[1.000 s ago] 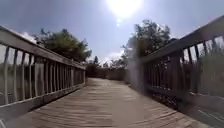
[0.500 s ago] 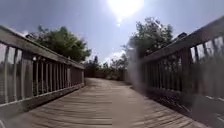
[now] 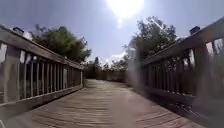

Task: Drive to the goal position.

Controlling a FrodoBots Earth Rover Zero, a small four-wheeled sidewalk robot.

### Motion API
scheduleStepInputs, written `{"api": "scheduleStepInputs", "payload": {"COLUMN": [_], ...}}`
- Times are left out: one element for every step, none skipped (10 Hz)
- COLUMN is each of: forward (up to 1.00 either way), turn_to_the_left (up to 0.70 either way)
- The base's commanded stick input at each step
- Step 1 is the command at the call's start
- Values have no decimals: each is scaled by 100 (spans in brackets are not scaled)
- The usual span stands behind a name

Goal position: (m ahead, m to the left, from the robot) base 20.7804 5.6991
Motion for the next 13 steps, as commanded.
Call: {"api": "scheduleStepInputs", "payload": {"forward": [60,60,60,60,60,60,60,60,60,60,60,60,60], "turn_to_the_left": [1,11,14,13,3,1,1,1,1,1,1,1,1]}}
